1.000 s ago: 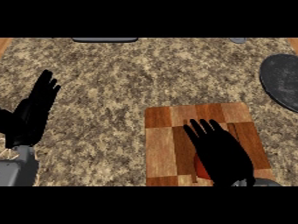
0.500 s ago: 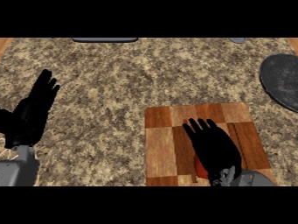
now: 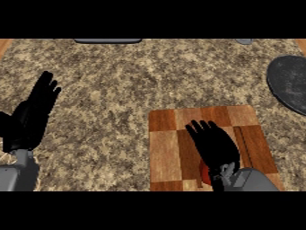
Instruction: Pick the bell pepper from the cutting board and place it in the pan
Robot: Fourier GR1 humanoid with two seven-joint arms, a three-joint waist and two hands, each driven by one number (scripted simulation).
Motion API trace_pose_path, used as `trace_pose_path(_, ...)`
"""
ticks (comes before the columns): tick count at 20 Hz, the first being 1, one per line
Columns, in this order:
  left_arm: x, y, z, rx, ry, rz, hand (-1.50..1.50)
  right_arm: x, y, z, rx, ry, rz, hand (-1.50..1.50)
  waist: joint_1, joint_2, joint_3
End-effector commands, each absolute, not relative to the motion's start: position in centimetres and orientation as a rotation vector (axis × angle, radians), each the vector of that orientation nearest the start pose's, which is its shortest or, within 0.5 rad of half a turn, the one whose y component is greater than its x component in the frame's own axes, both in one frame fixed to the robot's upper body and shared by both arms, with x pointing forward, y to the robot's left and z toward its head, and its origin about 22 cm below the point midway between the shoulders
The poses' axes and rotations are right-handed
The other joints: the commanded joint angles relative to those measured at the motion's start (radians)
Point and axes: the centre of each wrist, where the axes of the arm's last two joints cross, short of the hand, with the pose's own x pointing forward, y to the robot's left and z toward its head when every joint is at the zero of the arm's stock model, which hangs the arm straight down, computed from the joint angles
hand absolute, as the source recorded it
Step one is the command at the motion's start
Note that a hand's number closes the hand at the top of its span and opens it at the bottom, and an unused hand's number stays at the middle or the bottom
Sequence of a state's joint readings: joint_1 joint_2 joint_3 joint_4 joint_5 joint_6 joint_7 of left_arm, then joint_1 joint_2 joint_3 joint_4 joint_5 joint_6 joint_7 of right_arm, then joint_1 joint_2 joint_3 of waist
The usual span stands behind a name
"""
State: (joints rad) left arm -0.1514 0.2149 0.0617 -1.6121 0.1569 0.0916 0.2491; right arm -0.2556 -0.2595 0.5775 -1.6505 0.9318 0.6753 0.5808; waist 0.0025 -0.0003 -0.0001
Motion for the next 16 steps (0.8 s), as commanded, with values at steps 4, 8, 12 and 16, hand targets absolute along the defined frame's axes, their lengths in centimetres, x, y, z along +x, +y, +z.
trace_pose_path(4,27.5,27.7,8.2,0.114,-1.529,0.040,0.00,24.5,-13.4,4.0,-0.661,-0.920,1.757,1.50,0.000,0.000,0.000)
trace_pose_path(8,26.9,27.1,6.1,0.090,-1.517,0.045,0.00,25.4,-11.9,2.1,-0.661,-0.974,1.725,1.50,0.002,0.001,0.000)
trace_pose_path(12,29.2,27.9,7.0,0.091,-1.510,0.042,0.00,26.0,-15.3,2.6,-0.643,-0.995,1.690,1.50,-0.003,0.001,0.000)
trace_pose_path(16,28.6,27.6,6.8,0.101,-1.518,0.047,0.00,25.3,-15.6,3.6,-0.663,-1.058,1.644,1.50,-0.004,0.000,0.000)
